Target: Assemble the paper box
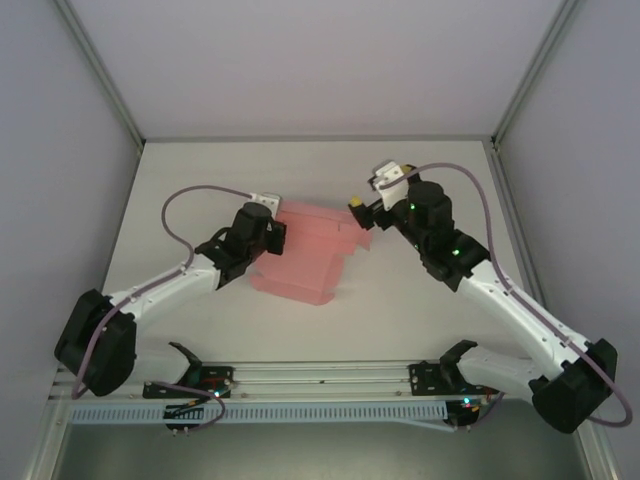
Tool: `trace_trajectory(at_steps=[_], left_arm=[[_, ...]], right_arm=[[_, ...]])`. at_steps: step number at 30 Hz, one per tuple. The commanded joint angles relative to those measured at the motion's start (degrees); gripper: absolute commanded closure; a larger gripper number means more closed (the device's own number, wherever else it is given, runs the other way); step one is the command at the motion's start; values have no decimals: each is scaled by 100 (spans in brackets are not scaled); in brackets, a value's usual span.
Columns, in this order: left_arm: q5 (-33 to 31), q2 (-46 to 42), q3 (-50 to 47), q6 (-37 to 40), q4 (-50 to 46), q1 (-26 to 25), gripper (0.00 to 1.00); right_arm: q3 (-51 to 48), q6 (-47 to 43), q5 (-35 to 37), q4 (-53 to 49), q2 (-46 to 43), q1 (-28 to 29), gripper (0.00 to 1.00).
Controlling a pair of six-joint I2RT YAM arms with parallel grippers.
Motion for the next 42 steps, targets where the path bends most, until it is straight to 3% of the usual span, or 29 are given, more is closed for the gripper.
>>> trace_trajectory(at_steps=[1, 14, 19, 25, 30, 35, 42], left_arm=[[-127, -298, -30, 119, 137, -20, 100], [129, -275, 56, -84, 126, -17, 100], [323, -146, 128, -250, 159, -21, 100], [390, -83, 76, -420, 239, -25, 100], [-274, -196, 26, -605, 66, -14, 100], [-442, -352, -207, -699, 126, 86, 100], [-550, -490, -283, -687, 5, 150, 100]], right_arm=[[0, 701, -73, -250, 96, -173, 0], [-18, 750, -1820, 95, 1363, -83, 0], [-137, 899, -1132, 796, 1626, 199, 0], [-565, 2032, 328, 2362, 1758, 612, 0], [-560, 2939, 1226, 1075, 1405, 679, 0], [-1114, 3591, 1039, -141, 728, 675, 0], [-2217, 4062, 715, 169, 116, 674, 0]])
